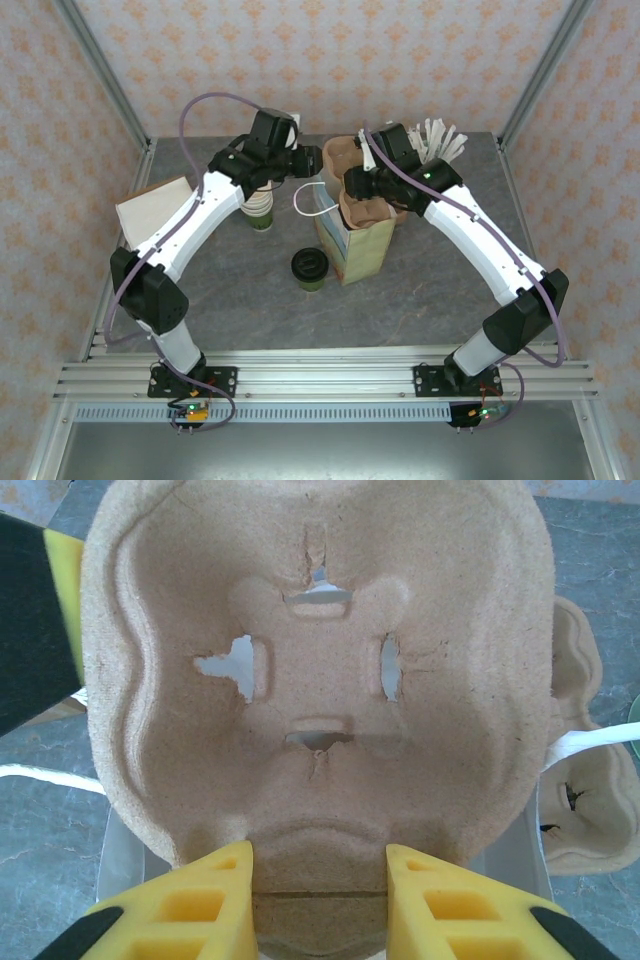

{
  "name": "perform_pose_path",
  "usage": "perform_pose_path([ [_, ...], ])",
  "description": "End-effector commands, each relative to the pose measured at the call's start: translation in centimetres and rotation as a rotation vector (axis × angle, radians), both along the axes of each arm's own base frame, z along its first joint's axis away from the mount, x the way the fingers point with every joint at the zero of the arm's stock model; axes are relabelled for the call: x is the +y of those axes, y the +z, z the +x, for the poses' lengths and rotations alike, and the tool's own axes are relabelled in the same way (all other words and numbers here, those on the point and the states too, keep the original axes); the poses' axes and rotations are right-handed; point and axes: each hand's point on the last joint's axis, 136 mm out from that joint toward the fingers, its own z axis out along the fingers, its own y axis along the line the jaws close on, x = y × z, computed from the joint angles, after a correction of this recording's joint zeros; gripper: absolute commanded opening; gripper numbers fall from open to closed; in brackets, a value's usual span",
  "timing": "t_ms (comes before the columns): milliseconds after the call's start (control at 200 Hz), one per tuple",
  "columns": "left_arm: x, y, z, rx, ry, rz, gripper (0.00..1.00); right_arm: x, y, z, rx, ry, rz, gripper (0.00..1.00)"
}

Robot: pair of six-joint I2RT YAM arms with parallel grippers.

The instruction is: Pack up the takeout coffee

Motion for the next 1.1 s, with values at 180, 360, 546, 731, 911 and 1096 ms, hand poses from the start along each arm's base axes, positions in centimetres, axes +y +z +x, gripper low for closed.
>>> perform_pose_path([
  [180,-0.2,-0.9,0.8,0.048,-0.043,0.019,0.47,-0.5,1.6,-0.4,-0.039,-0.016,0.014,0.31],
  [360,-0.3,-1.5,1.6,0.067,-0.039,0.023,0.46,-0.5,1.4,-0.5,-0.034,-0.013,0.012,0.31],
  [546,0.6,-1.7,2.3,0.079,-0.003,0.013,0.43,-0.6,1.1,-0.7,-0.022,-0.013,0.004,0.31],
  [731,1.0,-1.9,2.5,0.084,0.007,0.011,0.42,-0.6,0.5,-1.0,0.002,-0.009,0.002,0.31],
  [911,0.9,-2.0,2.4,0.088,0.004,0.001,0.42,-0.4,-0.3,-1.4,0.033,0.002,0.006,0.31],
  [1096,0.7,-1.8,2.2,0.089,-0.006,-0.018,0.42,-0.3,-1.2,-1.9,0.064,0.011,-0.008,0.31],
])
